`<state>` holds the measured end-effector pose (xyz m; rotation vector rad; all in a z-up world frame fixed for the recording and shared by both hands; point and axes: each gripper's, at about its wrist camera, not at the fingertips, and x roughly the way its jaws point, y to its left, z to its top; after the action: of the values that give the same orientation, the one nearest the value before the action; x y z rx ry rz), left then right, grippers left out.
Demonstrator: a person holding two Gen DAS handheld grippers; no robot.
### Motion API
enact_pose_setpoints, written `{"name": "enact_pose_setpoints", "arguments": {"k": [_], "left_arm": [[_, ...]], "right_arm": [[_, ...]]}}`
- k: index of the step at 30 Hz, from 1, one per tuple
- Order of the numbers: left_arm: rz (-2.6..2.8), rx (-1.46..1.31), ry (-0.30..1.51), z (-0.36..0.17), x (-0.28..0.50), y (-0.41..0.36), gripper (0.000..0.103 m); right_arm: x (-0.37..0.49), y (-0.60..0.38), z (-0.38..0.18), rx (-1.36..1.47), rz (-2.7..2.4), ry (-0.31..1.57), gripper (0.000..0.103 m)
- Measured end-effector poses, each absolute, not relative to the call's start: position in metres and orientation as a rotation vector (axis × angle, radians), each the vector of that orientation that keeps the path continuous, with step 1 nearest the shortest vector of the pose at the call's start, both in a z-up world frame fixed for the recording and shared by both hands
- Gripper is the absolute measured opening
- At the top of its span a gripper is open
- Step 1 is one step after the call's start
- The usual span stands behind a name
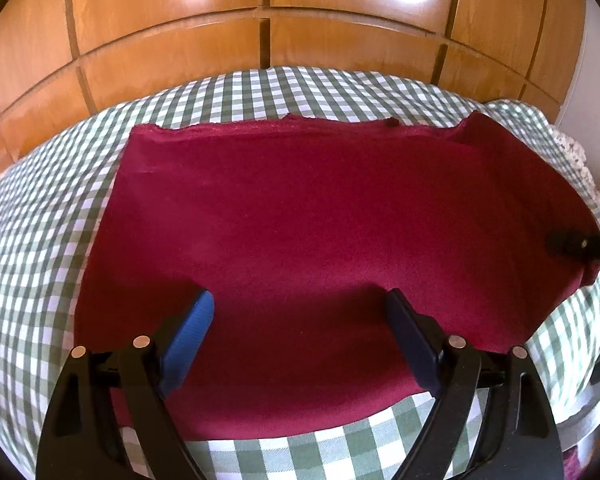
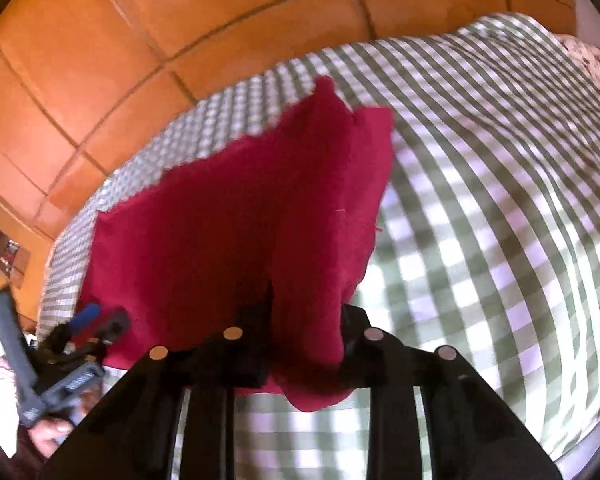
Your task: Fold small clothes
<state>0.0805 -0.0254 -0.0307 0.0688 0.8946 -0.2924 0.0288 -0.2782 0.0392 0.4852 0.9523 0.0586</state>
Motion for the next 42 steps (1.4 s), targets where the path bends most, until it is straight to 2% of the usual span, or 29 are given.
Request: {"name": "enact_pose_setpoints", "arguments": {"k": [5,11,17,22,23,25,28,29,33,37,38,39,40,42], "left_arm": [[-0.329,-0.022,0.896,-0.023,0.078,-0.006,0.086],[-0.348,-0.236,0.877,-0.004,0.081,0.059,0.086],[-0.307,-0.431,0.829,0.012,0.083,0.142,0.086],[-0.358,-0.580,0.823,0.010,0.087,0.176,0.086],[-0.378,-0.598,0.824,0.010,0.087,0.179,0.086],[-0.415,-0.646,0.834,0.009,0.091,0.180,0.086],[-0.479,-0.707,0.869,0.005,0.100,0.176,0.086],[-0.486,-0.720,0.882,0.005,0.103,0.175,0.086],[-0.492,-0.698,0.892,0.013,0.108,0.162,0.086],[-0.416,-0.607,0.972,0.002,0.120,0.142,0.086],[-0.397,-0.577,0.985,-0.003,0.119,0.140,0.080],[-0.349,-0.514,1.001,-0.007,0.120,0.134,0.068],[-0.264,-0.425,1.031,-0.017,0.121,0.129,0.066],[-0.235,-0.425,1.052,-0.028,0.117,0.131,0.066]], "right_arm": [[0.042,-0.242,0.082,0.463,0.158,0.894,0.020],[0.073,-0.162,0.119,0.415,0.328,0.851,0.019],[0.102,-0.065,0.107,0.328,0.488,0.903,0.019],[0.113,-0.002,0.059,0.209,0.546,1.026,0.019],[0.114,0.005,0.047,0.188,0.544,1.051,0.021],[0.111,0.005,0.039,0.215,0.589,1.057,0.033],[0.096,-0.010,0.051,0.272,0.681,1.013,0.057],[0.091,-0.019,0.057,0.272,0.685,0.991,0.059],[0.063,-0.076,0.069,0.299,0.628,0.926,0.060],[0.059,-0.105,0.057,0.288,0.507,0.923,0.060],[0.059,-0.106,0.052,0.282,0.490,0.929,0.060],[0.057,-0.106,0.043,0.273,0.477,0.939,0.058],[0.058,-0.099,0.035,0.272,0.471,0.958,0.057],[0.055,-0.092,0.017,0.251,0.455,0.986,0.055]]}}
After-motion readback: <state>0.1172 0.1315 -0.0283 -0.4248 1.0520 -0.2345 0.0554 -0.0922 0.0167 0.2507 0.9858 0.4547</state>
